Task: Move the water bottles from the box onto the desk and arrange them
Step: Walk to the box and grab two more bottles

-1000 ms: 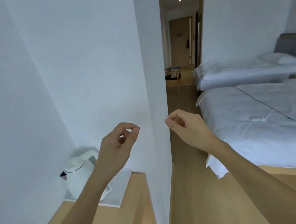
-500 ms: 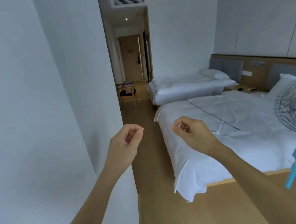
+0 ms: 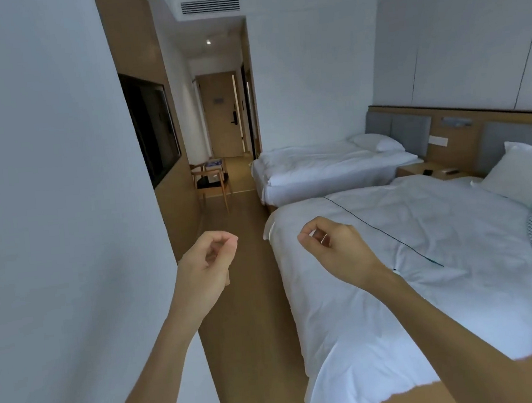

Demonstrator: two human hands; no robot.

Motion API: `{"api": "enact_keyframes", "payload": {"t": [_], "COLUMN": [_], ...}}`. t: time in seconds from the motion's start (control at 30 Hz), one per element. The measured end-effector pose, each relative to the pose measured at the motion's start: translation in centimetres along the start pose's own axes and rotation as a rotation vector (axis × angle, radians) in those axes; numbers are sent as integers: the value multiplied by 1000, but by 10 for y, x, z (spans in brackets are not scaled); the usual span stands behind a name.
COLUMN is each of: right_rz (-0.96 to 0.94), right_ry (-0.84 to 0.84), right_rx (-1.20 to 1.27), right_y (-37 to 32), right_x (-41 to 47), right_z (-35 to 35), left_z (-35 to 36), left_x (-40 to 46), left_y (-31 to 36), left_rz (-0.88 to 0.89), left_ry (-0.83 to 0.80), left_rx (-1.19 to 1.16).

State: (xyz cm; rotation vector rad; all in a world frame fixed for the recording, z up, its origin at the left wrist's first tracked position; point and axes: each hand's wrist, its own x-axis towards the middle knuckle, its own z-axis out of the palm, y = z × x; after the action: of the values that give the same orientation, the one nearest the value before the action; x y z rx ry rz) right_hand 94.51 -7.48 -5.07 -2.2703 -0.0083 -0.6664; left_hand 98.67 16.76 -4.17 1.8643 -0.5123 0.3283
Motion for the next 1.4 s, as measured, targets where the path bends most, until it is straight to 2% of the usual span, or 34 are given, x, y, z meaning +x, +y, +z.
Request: {"api": "enact_keyframes", "payload": {"t": [0.27,0.43,0.63,1.0,1.4], "right_rz": [-25,-82,-96,-69,-87], "right_ry": [-81,-145,-188,-109,-101], "right_rx": [-21,-59,-115,-258,-284], "right_y": [71,104,149,218,349], "right_x": [144,224,330,543,777], "right_z": [13,51,112,177,261], "left_z": [42,56,67,100,167], "left_x": [116,180,283,527,759], "left_y": [-37,-84,-157,-260,-385], "left_rz": [-3,-20,-46,-34,-28], "left_ry": [31,33,42,-6,-40], "left_rx": [104,165,114,41,46]}}
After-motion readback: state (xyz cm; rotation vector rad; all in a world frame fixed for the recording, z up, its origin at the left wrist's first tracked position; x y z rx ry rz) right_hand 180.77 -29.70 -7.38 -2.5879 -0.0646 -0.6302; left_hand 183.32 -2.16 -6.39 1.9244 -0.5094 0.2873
